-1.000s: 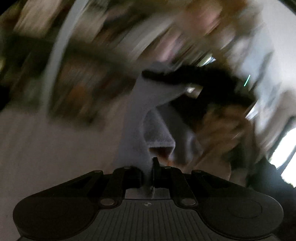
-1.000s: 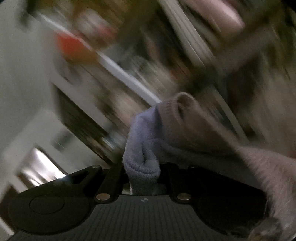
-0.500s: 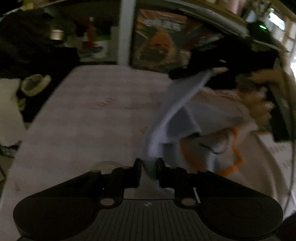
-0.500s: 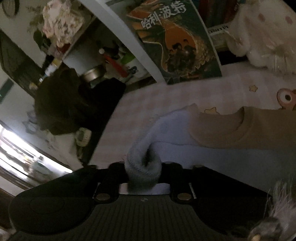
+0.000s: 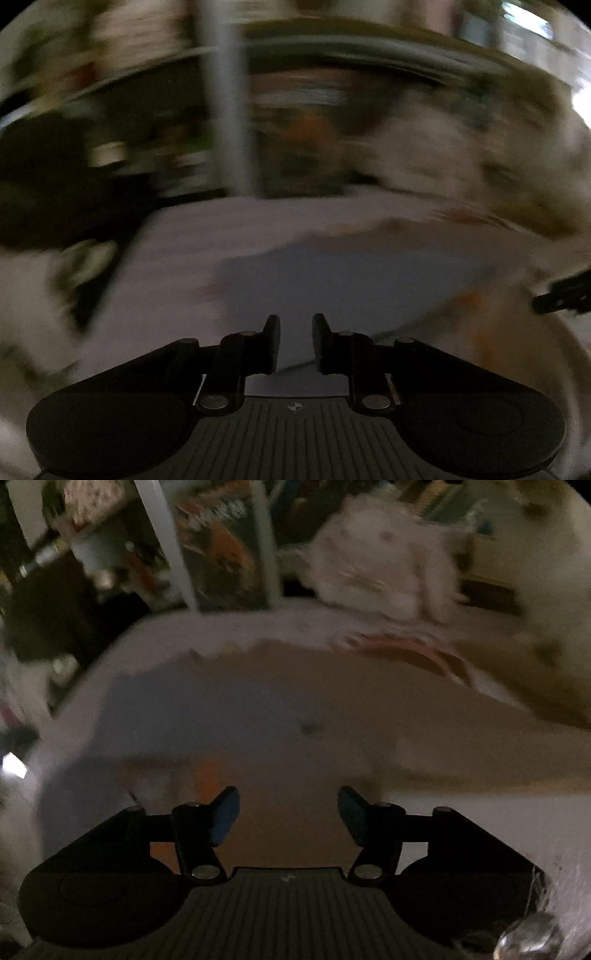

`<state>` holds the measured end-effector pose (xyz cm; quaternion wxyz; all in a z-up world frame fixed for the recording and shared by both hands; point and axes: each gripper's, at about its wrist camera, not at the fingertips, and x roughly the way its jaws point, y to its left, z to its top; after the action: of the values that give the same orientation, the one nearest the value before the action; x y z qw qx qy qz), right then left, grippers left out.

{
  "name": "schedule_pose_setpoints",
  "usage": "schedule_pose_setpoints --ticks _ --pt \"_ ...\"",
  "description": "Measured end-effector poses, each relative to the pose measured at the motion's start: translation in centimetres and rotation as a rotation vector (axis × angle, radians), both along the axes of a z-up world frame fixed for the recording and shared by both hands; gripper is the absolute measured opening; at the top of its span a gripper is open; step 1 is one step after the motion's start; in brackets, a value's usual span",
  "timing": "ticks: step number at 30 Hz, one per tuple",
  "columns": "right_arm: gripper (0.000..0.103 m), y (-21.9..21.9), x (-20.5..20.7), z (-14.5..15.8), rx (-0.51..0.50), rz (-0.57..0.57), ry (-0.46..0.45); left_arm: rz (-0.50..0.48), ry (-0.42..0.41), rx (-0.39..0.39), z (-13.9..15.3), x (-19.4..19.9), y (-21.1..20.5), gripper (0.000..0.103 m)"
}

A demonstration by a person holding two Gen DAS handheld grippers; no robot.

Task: Fold clothes
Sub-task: 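Shake the sweater out and lay it flat on the bed with both grippers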

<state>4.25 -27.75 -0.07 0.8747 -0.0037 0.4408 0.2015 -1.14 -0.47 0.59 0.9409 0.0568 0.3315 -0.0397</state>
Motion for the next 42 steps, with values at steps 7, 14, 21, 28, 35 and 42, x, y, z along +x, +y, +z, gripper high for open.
schedule_pose_setpoints --ticks 7,14,21,28,35,42 --pt "0.03 -3.0 -5.1 -2.4 -0.199 0.023 0.012 -0.338 0.034 0.11 -1.9 5.6 -11.4 0.02" --pt "0.013 -4.7 -7.1 -2.5 -0.067 0.155 0.155 -0.451 0.095 0.267 -4.6 7.8 -16.9 0.022" --pt "0.012 -5.6 -8.9 -2.8 0.048 0.29 0.252 -0.442 0.057 0.413 -6.1 7.0 -18.3 0.028" --pt "0.012 -5.1 -9.6 -3.1 0.067 0.352 0.26 -0.399 0.001 0.417 -5.5 7.3 -17.7 0.005" --pt "0.012 -5.2 -9.7 -3.3 0.082 0.315 0.261 0.03 -0.16 0.114 3.8 4.8 -2.2 0.004" --pt "0.012 -4.7 -10.4 -3.2 0.09 0.233 0.269 0.461 -0.167 0.21 6.6 1.2 15.5 0.004"
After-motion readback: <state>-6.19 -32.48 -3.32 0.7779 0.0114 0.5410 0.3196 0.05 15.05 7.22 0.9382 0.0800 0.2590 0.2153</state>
